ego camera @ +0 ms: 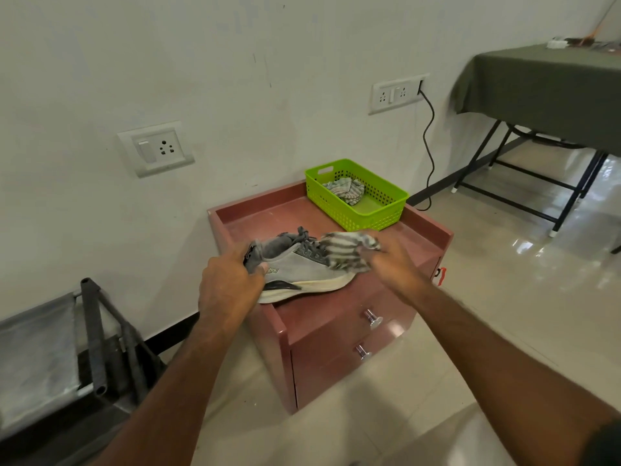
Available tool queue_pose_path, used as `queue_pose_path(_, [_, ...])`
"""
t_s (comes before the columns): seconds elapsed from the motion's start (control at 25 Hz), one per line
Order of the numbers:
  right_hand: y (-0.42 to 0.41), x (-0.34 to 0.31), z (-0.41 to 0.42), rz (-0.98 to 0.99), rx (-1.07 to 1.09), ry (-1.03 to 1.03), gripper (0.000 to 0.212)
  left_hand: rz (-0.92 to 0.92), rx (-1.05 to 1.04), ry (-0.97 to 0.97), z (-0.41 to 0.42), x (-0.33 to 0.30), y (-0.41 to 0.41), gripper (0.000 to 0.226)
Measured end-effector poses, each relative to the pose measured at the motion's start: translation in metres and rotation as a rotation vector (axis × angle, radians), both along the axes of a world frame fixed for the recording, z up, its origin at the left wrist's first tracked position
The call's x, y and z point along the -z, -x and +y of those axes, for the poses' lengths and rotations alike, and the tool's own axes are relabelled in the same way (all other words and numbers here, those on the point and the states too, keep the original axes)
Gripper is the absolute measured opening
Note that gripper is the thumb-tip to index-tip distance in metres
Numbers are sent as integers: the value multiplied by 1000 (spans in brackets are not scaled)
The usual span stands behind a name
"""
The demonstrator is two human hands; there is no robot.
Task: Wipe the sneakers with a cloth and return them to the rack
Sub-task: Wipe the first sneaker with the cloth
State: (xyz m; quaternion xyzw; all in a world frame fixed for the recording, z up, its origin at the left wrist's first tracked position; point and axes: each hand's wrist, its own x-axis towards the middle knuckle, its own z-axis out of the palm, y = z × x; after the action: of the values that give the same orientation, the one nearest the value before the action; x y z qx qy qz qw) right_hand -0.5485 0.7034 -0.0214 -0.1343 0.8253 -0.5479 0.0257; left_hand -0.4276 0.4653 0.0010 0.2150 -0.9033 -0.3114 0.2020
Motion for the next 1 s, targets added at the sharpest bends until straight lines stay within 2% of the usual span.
queue_pose_path(0.08, [20, 12, 19, 266, 192, -282, 41, 5, -13, 8, -2, 1, 0, 45])
queue_pose_path(0.16, [30, 27, 19, 327, 89, -425, 52, 6, -11, 13, 0, 2, 1, 42])
queue_pose_path(0.28, [29, 39, -2, 240, -175, -555, 60, 23, -14, 26, 3, 2, 1, 43])
queue_pose_path(0.36, [27, 30, -14, 118, -223, -480, 53, 12, -22, 38, 2, 2, 2, 45])
queue_pose_path(0.44, [26, 15, -15, -78, -139, -168, 45, 5, -28, 39, 2, 2, 2, 43])
queue_pose_path(0.52, [24, 9, -15, -72, 21, 60, 41, 6, -29, 46, 3, 1, 2, 41])
queue_pose_path(0.6, [16, 12, -20, 105, 24, -31, 40, 7, -30, 43, 4, 1, 0, 38])
queue_pose_path(0.68, [15, 24, -29, 244, -183, -333, 50, 13, -22, 41, 5, 0, -1, 39])
queue_pose_path(0.76, [19, 27, -29, 292, -311, -576, 59, 12, -22, 48, 8, 0, -1, 41])
queue_pose_path(0.92, [28, 7, -15, 188, -222, -507, 42, 7, -35, 52, 9, 2, -1, 38])
queue_pose_path(1.0, [27, 9, -13, 319, -96, -454, 46, 7, -38, 62, 7, 2, 1, 40])
